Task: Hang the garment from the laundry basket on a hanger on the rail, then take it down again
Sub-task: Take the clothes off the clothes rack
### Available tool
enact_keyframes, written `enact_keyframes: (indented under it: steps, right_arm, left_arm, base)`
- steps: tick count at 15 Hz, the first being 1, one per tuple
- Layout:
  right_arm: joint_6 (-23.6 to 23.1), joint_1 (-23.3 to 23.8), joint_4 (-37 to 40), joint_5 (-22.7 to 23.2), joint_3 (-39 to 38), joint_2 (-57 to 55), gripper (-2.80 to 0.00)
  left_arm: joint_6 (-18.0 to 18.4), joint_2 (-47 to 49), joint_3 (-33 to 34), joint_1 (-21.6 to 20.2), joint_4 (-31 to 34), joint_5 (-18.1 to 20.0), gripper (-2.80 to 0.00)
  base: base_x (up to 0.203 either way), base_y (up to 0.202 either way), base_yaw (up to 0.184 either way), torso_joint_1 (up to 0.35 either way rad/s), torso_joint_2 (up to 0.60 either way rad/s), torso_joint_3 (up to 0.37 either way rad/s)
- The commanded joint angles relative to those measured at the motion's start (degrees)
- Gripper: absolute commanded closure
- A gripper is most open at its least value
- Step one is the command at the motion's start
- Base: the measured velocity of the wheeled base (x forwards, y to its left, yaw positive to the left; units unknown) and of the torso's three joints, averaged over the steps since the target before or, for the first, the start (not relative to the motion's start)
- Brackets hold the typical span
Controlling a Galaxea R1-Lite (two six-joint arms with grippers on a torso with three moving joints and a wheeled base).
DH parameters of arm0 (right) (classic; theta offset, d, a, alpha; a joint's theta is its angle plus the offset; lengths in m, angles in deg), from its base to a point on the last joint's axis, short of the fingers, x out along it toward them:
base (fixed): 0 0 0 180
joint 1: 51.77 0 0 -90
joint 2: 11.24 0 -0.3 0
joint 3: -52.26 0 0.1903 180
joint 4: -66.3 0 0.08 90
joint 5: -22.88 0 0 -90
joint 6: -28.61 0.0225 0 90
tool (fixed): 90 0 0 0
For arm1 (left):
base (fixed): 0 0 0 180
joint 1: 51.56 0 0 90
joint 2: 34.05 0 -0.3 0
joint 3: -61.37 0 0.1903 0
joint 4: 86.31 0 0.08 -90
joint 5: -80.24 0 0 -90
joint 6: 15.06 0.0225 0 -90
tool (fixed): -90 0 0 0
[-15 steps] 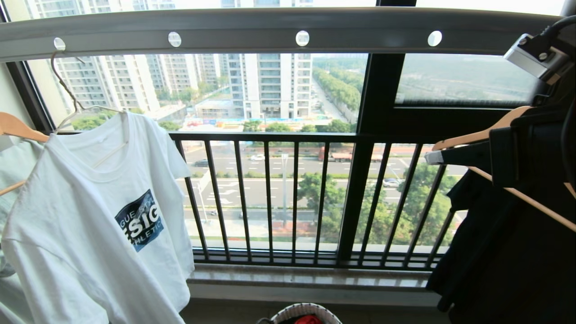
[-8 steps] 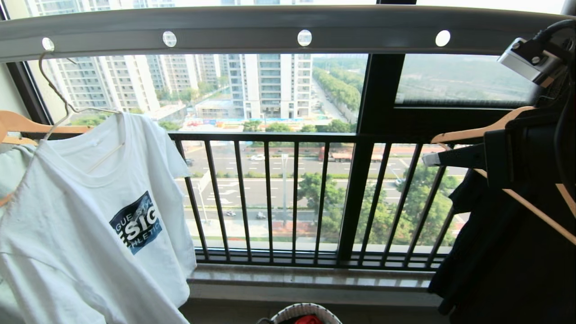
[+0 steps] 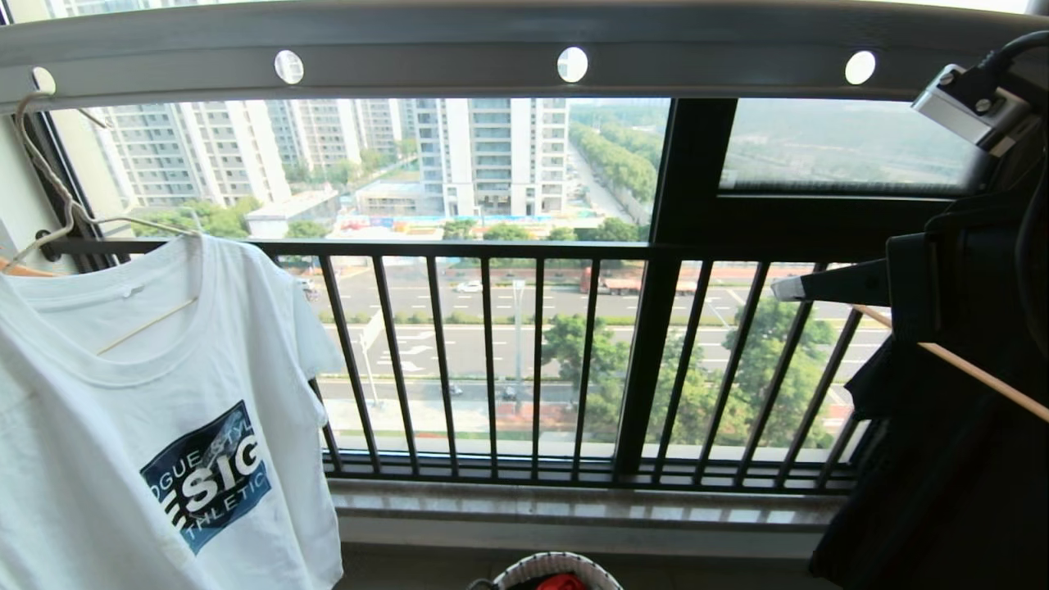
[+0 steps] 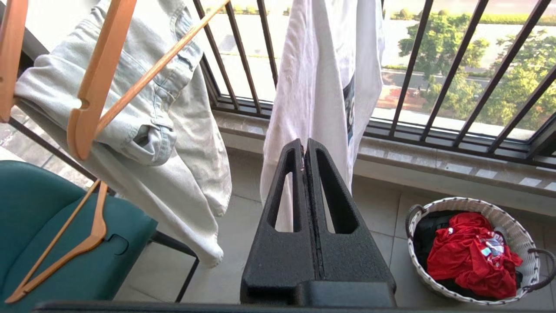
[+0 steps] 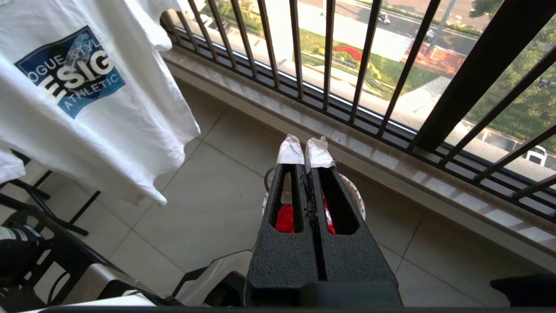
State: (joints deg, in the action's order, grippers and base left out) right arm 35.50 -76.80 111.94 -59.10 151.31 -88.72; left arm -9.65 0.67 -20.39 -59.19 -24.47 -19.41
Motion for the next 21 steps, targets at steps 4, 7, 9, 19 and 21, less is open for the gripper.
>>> enact_keyframes:
  steps: [4, 7, 9, 19, 21]
  right_arm:
    - [-0.01, -0.02, 0.05, 0.07, -0.01, 0.12, 0.0]
    - [0.06, -0.02, 0.05, 0.06, 0.17, 0.4, 0.0]
    - [-0.03, -0.02, 0.05, 0.15, 0.17, 0.4, 0.0]
    - [0.14, -3.54, 0.14, 0.15, -0.18, 1.46, 0.0]
    - [0.14, -3.54, 0.05, 0.15, -0.09, 1.46, 0.0]
  left_arm:
    - [0.27, 11.83, -11.65, -0.04, 0.52, -0.85, -2.8]
    - [1.12, 19.32, -20.34, -0.06, 2.46, -1.18, -2.8]
    - [1.58, 24.08, -24.14, -0.03, 4.05, -1.25, -2.8]
    - [-0.12, 41.49, -25.55, -0.07, -10.73, 3.45, -2.8]
    - [-0.13, 43.24, -25.63, -0.02, -12.37, 3.9, -2.8]
  base:
    - [0.0, 0.0, 0.0, 0.0, 0.0, 0.0]
    - [0.0, 0.0, 0.0, 0.0, 0.0, 0.0]
    - [0.0, 0.0, 0.0, 0.0, 0.0, 0.0]
    - [0.0, 0.0, 0.0, 0.0, 0.0, 0.0]
    - [0.0, 0.0, 0.0, 0.0, 0.0, 0.0]
